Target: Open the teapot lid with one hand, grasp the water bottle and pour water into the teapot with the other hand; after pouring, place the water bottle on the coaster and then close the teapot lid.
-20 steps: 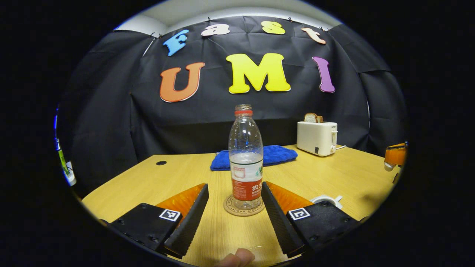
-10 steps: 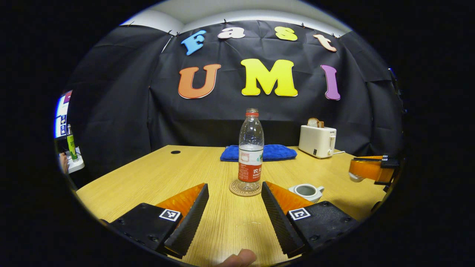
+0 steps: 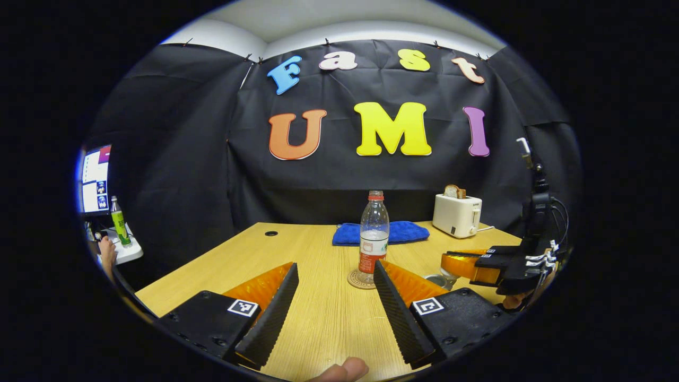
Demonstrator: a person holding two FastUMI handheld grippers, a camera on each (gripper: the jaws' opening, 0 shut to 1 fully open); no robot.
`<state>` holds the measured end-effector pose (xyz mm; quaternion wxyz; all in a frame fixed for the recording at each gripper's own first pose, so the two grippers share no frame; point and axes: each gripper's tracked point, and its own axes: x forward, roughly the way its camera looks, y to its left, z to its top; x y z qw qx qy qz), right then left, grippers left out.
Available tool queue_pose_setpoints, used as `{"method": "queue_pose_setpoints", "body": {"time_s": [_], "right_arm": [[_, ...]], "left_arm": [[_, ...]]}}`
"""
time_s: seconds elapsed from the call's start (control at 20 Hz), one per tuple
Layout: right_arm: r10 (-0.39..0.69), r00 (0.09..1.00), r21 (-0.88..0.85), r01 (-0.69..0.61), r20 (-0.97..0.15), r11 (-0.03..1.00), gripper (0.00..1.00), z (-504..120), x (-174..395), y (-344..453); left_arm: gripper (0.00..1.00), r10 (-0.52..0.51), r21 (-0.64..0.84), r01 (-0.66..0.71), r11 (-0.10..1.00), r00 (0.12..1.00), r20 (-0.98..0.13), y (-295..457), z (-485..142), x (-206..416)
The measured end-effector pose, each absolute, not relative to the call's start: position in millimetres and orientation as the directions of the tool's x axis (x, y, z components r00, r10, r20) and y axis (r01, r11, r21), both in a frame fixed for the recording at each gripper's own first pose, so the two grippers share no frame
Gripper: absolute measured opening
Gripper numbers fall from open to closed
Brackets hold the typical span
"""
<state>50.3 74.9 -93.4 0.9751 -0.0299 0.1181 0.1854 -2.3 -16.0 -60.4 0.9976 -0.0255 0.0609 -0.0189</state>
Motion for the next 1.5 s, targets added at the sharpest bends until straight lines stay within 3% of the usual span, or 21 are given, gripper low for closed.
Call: {"method": "queue_pose_setpoints", "body": {"time_s": [0.35, 0.8, 0.9, 1.05, 1.15, 1.5], "right_arm": [[0.337, 0.905, -0.011, -0.352, -0.259, 0.936, 0.02, -105.4, 58.3, 89.9], [0.326, 0.902, 0.039, -0.329, -0.282, 0.944, 0.05, -113.4, 61.9, 89.8], [0.306, 0.915, 0.02, -0.312, -0.262, 0.95, 0.14, -103.4, 60.6, 85.3], [0.292, 0.927, -0.013, -0.304, -0.237, 0.953, 0.46, -89.8, 52.2, 81.4], [0.274, 0.936, -0.033, -0.288, -0.221, 0.957, 0.6, -80.3, 45.2, 76.1], [0.197, 0.968, -0.018, -0.202, -0.158, 0.979, 0.91, -35.9, 12.5, 46.9]], "left_arm": [[0.9, -0.035, -0.064, 0.026, 0.998, 0.99, -0.137, 1.0, -60.8, -6.8], [0.9, -0.111, -0.117, 0.098, 0.988, 0.987, -0.111, -14.5, -54.6, -10.2], [0.9, -0.124, -0.12, 0.112, 0.986, 0.988, -0.096, -18.2, -49.7, -9.8], [0.9, -0.128, -0.12, 0.116, 0.986, 0.987, -0.1, -19.4, -48.6, -12.9], [0.9, -0.123, -0.118, 0.11, 0.987, 0.986, -0.112, -18.1, -50.9, -12.4], [0.9, -0.098, -0.107, 0.085, 0.991, 0.987, -0.13, -8.2, -53.4, -14.4]]}}
